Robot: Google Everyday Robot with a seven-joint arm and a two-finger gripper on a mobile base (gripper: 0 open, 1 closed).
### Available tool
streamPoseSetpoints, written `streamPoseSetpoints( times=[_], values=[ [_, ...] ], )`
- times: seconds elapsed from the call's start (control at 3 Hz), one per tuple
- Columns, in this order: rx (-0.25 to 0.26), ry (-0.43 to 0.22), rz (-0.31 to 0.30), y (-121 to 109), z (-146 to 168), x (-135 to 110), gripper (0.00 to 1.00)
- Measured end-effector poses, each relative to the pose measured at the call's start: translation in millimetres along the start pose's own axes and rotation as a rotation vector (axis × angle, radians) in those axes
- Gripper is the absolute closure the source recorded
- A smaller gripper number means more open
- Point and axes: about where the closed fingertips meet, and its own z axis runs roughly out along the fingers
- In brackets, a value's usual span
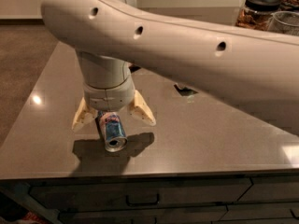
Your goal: Pick redbull can
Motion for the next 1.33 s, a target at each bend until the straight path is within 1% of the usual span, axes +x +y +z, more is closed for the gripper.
streamPoseSetpoints(
  times=[0.67,1.0,1.33],
  values=[
    [-0.012,-0.021,0.002,-13,12,3,0.0],
    [-0.018,-0.02,0.006,-22,16,7,0.16],
    [-0.026,-0.015,0.019,-27,17,13,0.47]
  ],
)
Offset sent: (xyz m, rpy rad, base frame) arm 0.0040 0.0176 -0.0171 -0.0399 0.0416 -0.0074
